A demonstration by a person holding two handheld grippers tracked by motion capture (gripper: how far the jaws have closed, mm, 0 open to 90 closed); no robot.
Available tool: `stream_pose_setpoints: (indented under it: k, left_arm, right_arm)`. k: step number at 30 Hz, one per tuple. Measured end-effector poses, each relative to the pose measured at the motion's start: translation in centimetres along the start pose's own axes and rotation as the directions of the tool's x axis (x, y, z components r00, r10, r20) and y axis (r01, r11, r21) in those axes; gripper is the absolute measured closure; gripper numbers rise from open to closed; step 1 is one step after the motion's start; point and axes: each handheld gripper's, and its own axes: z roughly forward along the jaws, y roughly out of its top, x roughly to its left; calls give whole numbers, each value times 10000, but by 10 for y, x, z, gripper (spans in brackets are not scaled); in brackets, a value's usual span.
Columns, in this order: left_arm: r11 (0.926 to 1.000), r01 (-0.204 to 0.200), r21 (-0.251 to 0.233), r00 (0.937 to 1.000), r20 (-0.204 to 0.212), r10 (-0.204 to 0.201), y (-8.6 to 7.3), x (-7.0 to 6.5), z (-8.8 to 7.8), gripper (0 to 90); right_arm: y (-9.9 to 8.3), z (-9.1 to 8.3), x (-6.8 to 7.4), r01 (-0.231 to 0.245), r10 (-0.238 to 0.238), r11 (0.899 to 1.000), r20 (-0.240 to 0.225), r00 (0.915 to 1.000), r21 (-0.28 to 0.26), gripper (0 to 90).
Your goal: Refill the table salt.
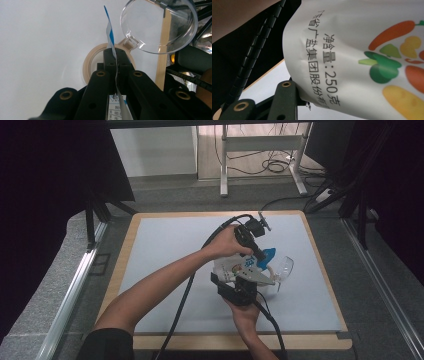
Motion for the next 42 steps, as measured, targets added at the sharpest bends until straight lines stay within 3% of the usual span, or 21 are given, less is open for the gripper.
stream_pose_setpoints:
  k: [42]
  left_arm:
    - [10000, -10, 32, 10000, -5, 10, 1, 2, 3, 899]
  right_arm:
    - [-3, 2, -3, 13, -13, 10000, 120, 9999, -16, 583]
